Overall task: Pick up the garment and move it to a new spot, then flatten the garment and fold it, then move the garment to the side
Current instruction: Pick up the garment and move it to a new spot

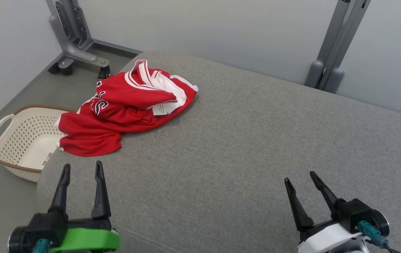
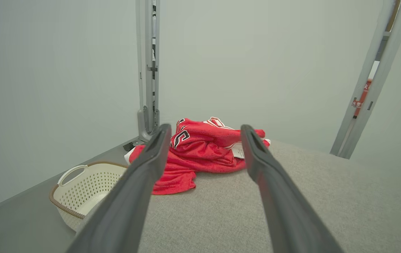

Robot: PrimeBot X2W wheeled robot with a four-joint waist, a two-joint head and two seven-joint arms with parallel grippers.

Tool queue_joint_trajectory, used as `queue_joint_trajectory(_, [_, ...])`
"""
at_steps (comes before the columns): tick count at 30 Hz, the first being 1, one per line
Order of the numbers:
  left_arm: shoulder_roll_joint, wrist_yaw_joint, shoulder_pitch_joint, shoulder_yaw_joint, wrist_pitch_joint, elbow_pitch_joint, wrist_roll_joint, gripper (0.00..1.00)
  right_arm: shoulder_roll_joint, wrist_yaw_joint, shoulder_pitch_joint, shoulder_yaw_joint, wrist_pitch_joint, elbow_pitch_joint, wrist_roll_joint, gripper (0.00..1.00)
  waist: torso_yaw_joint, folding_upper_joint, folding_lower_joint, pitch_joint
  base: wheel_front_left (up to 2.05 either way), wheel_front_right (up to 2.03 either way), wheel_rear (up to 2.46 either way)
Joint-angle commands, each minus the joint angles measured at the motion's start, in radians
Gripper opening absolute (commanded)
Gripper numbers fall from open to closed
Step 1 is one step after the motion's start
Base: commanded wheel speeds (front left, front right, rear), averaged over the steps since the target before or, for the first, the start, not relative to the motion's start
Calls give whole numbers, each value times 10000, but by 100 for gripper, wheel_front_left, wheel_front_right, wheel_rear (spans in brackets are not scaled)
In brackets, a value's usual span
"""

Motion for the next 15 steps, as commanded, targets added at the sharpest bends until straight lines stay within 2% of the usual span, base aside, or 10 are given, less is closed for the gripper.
queue_joint_trajectory(1, [30,80,-371,-39,-5,-160,-74,100,-199,-13,-166,-49,-30,-73,-20,100,-495,0,0,868,0,0,0])
queue_joint_trajectory(3, [30,134,-887,-20,-5,-367,9,100,-461,-13,-273,-108,-30,-156,-3,100,-630,0,0,1248,0,0,0])
queue_joint_trajectory(5, [53,354,-1495,126,-3,-402,600,100,-696,-13,-372,-155,-30,-198,66,100,-746,0,0,1597,0,0,0])
queue_joint_trajectory(8, [51,736,-2636,351,0,89,1039,100,-975,-13,-484,-173,-30,-252,164,100,-909,0,0,2083,0,0,0])
queue_joint_trajectory(10, [124,838,-3471,492,1,877,1100,100,-1046,-13,-519,-201,-30,-281,194,100,-996,0,0,2305,0,0,0])
queue_joint_trajectory(11, [157,859,-3889,548,40,1314,1030,100,-1069,-13,-541,-206,-30,-300,204,100,-1037,0,0,2385,0,0,0])
queue_joint_trajectory(15, [565,498,-6024,618,784,3160,758,100,-1202,-13,-700,-184,-30,-361,278,100,-1296,0,0,2766,0,0,0])
